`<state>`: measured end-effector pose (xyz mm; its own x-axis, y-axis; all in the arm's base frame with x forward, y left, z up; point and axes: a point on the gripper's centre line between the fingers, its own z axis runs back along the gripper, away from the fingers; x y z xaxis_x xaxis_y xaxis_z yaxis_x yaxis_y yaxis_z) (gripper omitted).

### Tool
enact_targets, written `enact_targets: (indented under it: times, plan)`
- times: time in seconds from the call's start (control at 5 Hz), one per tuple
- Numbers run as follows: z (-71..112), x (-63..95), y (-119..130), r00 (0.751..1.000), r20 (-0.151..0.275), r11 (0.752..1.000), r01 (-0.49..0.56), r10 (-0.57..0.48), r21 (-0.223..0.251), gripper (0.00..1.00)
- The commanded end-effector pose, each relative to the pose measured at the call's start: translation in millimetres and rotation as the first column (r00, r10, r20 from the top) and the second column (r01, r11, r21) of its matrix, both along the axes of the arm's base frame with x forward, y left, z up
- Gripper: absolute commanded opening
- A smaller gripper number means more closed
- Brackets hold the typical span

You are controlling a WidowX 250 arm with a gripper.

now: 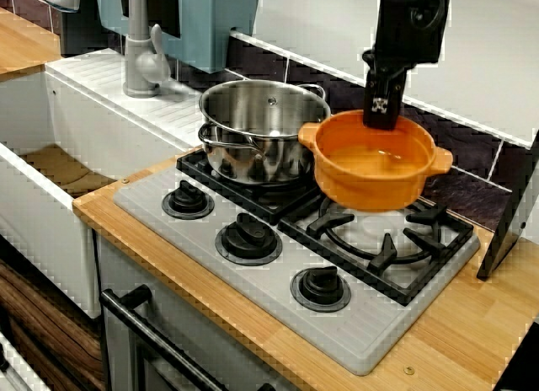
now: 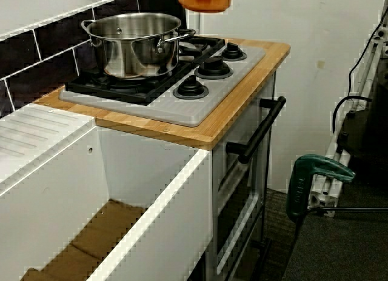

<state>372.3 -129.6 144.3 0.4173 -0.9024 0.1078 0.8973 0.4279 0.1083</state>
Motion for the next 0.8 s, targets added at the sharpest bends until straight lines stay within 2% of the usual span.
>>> enact_targets:
  times: [0.0,0.2,0.4,0.6]
  plan:
    - [-4.6,-8.1,-4.7,0.995,-0.045,0.996,-0.086,0.085,-0.029,0.0]
    - [-3.9,-13.7,-12.7,0.991,-0.053,0.992,-0.125,0.124,-0.017,0.0]
    - [-5.3,-21.2,-16.2,0.938,-0.104,0.94,-0.337,0.331,-0.057,0.0]
    - [-10.5,-27.5,-18.1,0.85,-0.095,0.849,-0.525,0.519,-0.058,0.0]
